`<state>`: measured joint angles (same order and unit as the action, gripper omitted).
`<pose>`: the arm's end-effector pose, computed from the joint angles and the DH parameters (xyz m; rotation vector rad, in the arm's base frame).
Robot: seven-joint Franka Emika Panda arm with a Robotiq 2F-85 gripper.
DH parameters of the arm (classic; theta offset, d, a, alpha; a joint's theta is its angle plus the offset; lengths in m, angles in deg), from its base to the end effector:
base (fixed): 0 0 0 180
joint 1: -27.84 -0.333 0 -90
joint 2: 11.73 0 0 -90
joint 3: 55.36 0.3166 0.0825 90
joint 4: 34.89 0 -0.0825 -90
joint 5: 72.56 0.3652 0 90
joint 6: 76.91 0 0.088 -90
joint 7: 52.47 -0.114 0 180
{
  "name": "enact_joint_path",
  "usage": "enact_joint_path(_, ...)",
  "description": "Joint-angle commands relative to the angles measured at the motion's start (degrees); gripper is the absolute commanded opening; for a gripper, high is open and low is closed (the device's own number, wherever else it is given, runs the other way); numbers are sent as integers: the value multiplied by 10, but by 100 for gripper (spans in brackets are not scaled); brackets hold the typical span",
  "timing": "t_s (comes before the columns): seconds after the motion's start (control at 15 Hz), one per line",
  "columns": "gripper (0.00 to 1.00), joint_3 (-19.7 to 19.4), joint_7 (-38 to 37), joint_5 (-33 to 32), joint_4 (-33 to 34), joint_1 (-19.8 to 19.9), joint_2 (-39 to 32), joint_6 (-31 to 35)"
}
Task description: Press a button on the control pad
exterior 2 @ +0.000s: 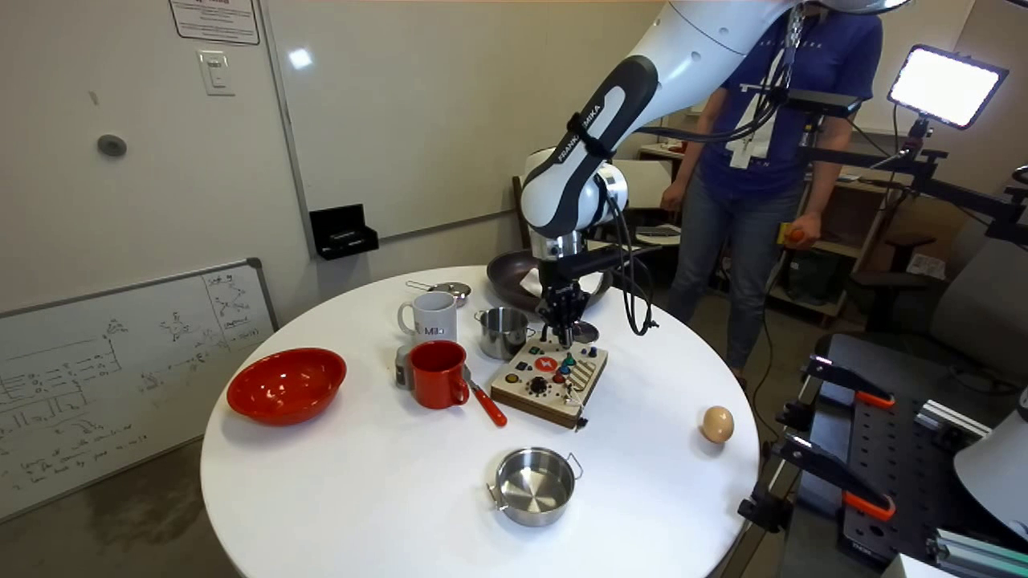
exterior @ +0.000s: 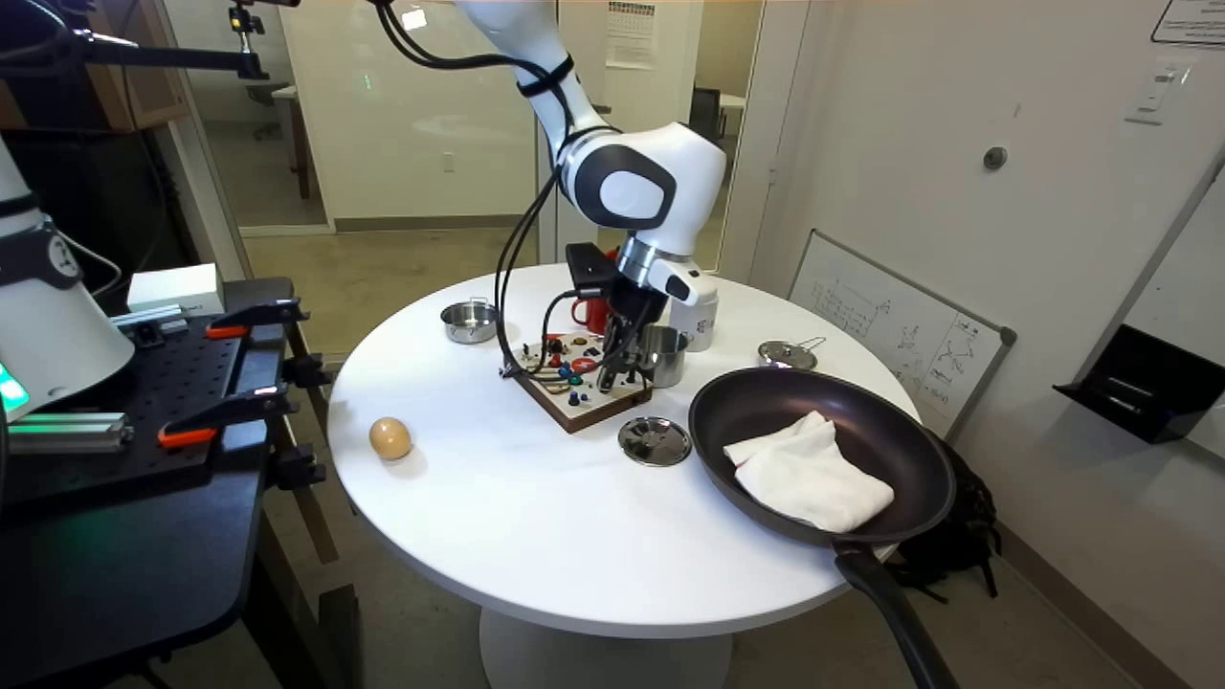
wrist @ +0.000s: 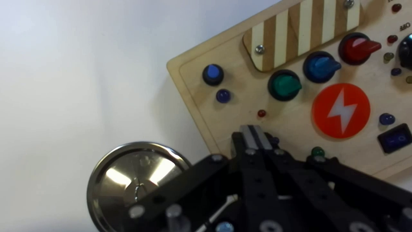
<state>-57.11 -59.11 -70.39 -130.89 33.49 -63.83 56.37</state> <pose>0.6146 -0.0782 0.0634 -3.0877 0.4130 0.4041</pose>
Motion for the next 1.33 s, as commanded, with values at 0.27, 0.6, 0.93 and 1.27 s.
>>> enact_joint_path(0.27,0,3,10,19,38,4,-27,-36)
enact_joint_path(0.6,0,-6,0,12,-37,-7,41,-11)
enact_joint_path(0.93,0,-7,1,7,-118,-15,118,-10)
enact_joint_path(1.27,0,-9,-3,3,-177,-25,184,-11)
